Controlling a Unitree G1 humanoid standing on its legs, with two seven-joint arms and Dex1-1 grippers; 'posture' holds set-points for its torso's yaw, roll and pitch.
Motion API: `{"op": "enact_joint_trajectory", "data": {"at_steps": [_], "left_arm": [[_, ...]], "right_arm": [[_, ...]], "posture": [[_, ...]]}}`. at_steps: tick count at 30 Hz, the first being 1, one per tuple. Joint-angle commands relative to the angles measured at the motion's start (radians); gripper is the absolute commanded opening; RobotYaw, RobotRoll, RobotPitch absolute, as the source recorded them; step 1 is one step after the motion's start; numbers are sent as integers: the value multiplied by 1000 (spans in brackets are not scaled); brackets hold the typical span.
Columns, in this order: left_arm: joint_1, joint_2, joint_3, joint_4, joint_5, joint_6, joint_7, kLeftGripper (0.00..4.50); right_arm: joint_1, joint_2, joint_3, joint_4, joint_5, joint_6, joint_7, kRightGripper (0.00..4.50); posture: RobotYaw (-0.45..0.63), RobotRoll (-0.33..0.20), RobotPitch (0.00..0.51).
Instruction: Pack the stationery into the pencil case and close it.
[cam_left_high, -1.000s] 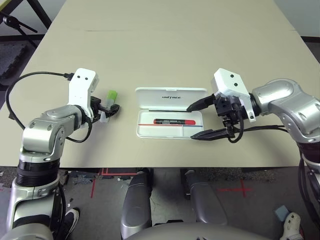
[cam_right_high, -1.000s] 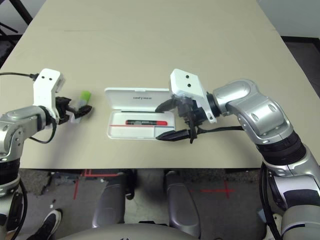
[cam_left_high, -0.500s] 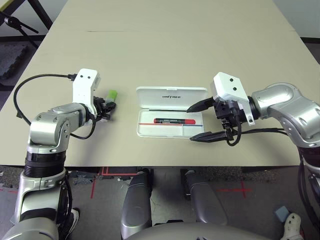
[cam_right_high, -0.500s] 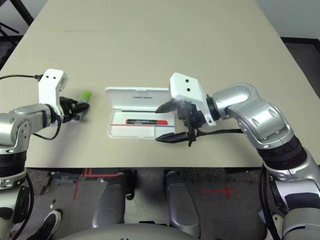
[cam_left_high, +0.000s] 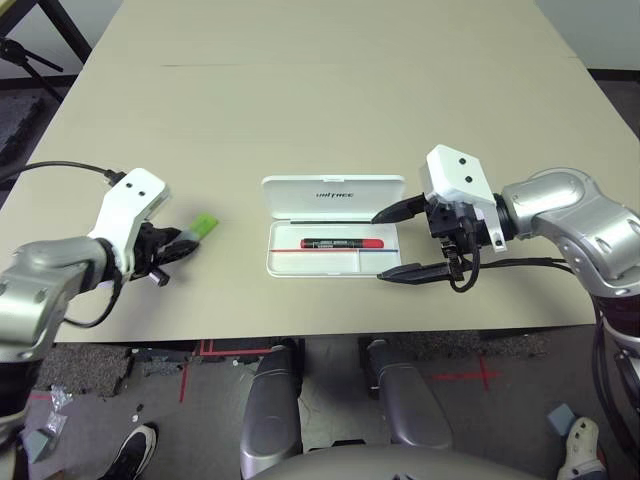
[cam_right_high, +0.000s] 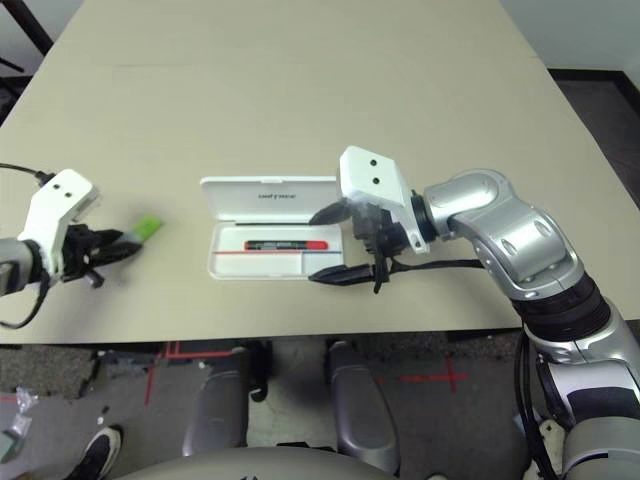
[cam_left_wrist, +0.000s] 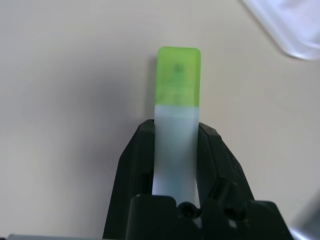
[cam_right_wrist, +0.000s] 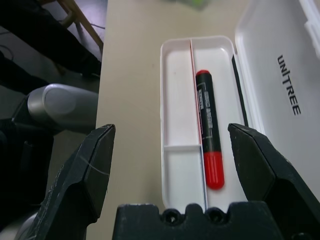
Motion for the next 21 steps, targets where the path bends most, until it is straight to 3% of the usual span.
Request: {"op": "enact_joint_trajectory", "data": {"at_steps": [1, 10, 14, 21], "left_arm": [[81, 28, 94, 0, -43, -86, -132, 1100], [47, 36, 116, -117, -121, -51, -157, 1100], [-25, 47, 70, -190, -142, -25, -137, 1100], [-133, 98, -52, -248, -90, -36, -132, 1100]], "right_arm": [[17, -7, -3, 3, 8, -14, 8, 4500], [28, -37, 2, 6, 3, -8, 24, 4500], [23, -50, 2, 5, 5, 5, 30, 4500], [18, -89, -9, 18, 9, 12, 58, 4500]], "posture": [[67, 0, 237], [73, 0, 232], [74, 0, 229], [70, 0, 228]]}}
